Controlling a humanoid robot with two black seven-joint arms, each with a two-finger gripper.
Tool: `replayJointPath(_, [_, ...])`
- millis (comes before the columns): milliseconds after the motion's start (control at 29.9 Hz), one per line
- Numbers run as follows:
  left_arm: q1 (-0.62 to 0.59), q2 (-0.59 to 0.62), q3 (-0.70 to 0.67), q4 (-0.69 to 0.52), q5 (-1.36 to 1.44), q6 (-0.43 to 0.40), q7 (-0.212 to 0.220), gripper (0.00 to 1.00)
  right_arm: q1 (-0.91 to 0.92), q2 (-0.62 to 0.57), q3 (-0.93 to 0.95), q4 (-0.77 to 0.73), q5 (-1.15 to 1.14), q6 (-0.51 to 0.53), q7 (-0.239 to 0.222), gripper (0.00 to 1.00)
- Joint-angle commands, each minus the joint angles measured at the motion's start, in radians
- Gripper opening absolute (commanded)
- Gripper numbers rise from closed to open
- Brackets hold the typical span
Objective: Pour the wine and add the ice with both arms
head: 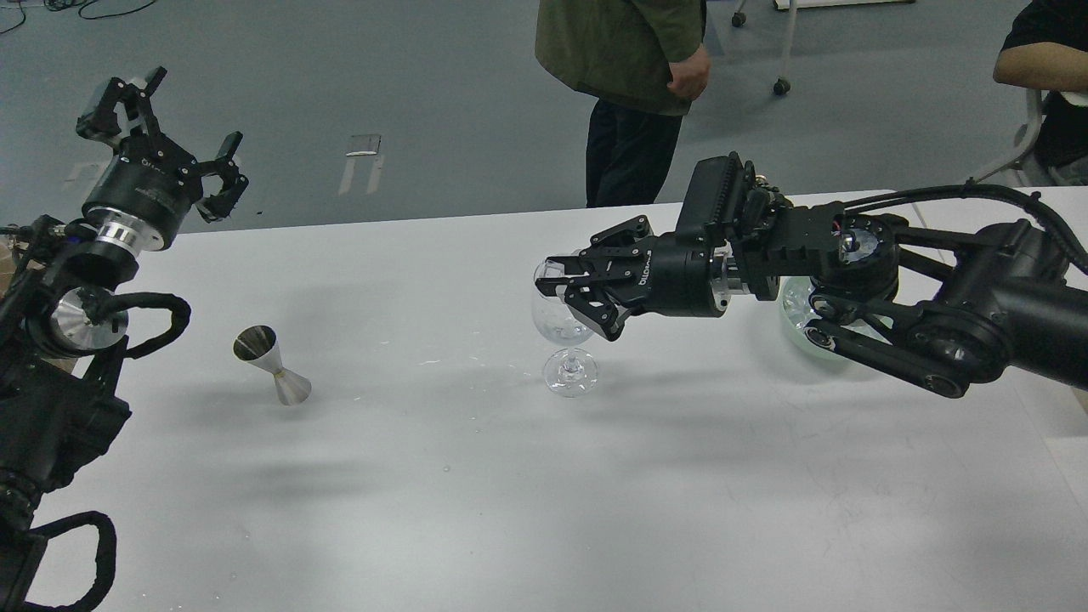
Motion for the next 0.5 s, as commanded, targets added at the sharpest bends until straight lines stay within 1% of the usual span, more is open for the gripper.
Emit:
replayJointPath(0, [-0.001, 0.0, 0.0, -0.001, 0.0, 0.0, 0.0, 0.98, 0.001, 0.016, -0.001, -0.006, 0.0, 0.0, 0.0, 0.0])
replayJointPath(468, [-0.003, -0.011, 0.0, -0.001, 0.0, 0.0, 0.0, 0.98, 0.026, 0.015, -0.001, 0.0, 0.001, 0.003, 0.0, 0.0])
